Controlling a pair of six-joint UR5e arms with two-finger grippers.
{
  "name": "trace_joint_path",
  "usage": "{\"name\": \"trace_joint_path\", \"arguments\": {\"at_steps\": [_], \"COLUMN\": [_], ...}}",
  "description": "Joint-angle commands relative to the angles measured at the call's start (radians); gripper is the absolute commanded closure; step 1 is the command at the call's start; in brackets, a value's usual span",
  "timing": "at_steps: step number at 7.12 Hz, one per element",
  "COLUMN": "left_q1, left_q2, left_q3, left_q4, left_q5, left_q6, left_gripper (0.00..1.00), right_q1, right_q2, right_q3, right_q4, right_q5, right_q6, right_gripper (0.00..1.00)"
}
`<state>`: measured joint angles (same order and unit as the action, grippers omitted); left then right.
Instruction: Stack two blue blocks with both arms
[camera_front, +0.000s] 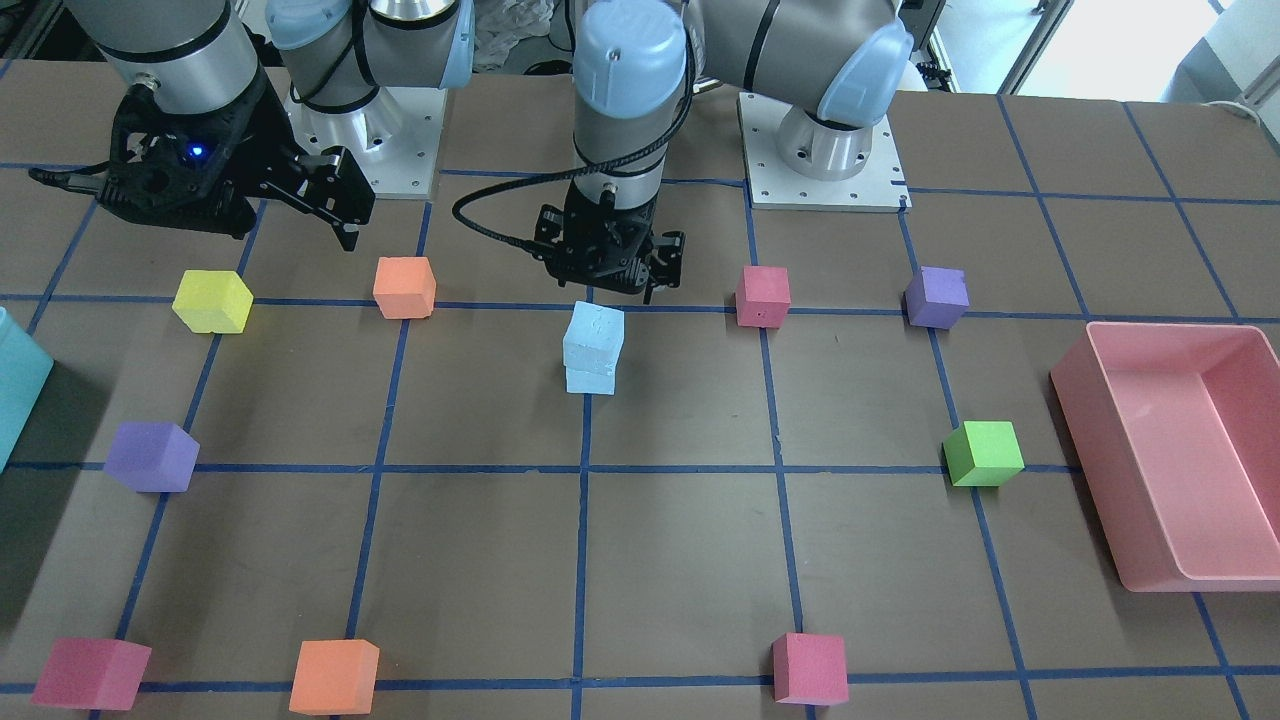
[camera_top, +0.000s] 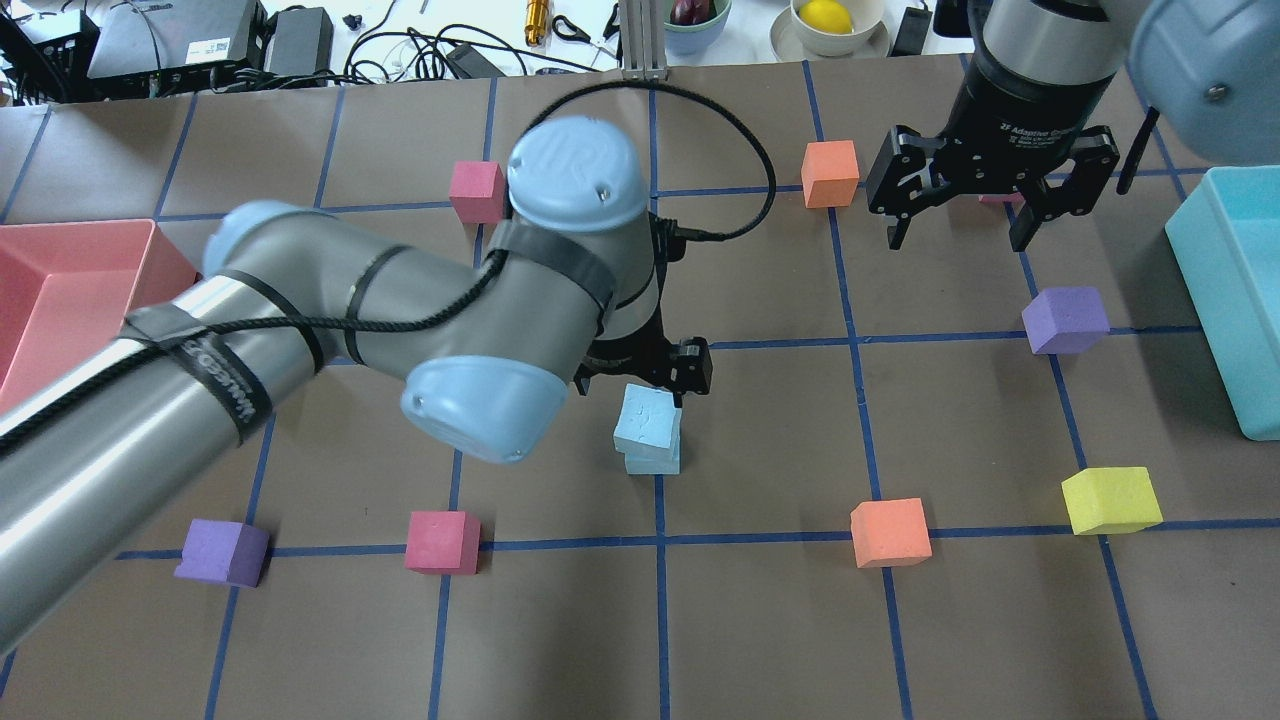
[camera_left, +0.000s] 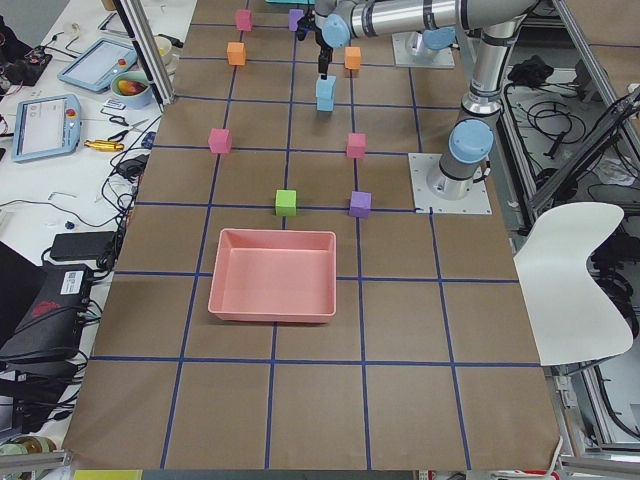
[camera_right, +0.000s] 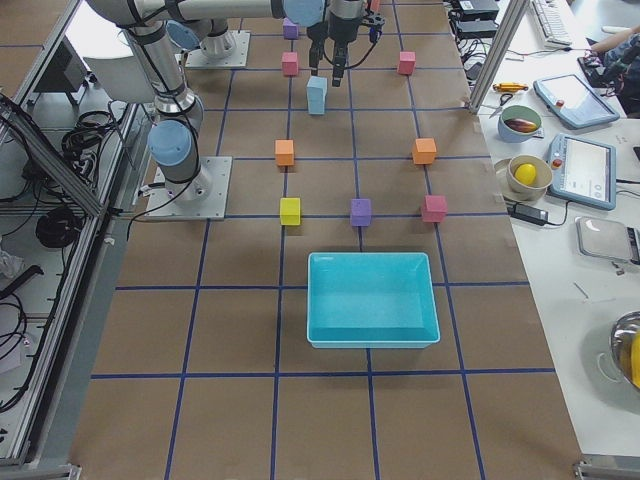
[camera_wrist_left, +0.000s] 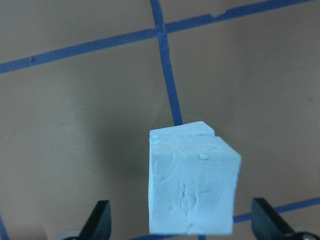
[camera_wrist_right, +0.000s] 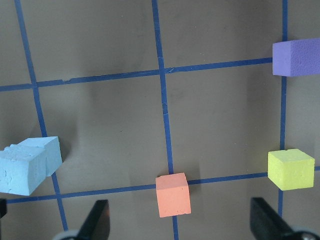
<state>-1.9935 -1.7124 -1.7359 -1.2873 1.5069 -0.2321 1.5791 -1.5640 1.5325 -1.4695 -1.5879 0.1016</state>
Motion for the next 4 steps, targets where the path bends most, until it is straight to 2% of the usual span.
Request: {"name": "trace_joint_path", "arguments": {"at_steps": [1, 2, 4], "left_q1": [0.027, 0.08, 0.249], "left_q2": [0.03, 0.036, 0.054], "left_q3": [0.058, 0.059, 0.059], "left_q4": [-0.087, -0.087, -0.087], "left_q5": [-0.019, -0.017, -0.011], "left_q6": [0.005, 0.043, 0.24], "left_gripper": [0.0, 0.0, 0.0], "right_q1": [-0.001, -0.001, -0.001], "right_q2": [-0.001, 0.001, 0.001], "right_q3": [0.0, 0.0, 0.001], "right_q4": [-0.002, -0.005, -0.002], "right_q5": [0.002, 0.002, -0.001], "right_q6": [0.001, 0.001, 0.001], "right_gripper": [0.0, 0.0, 0.0]}}
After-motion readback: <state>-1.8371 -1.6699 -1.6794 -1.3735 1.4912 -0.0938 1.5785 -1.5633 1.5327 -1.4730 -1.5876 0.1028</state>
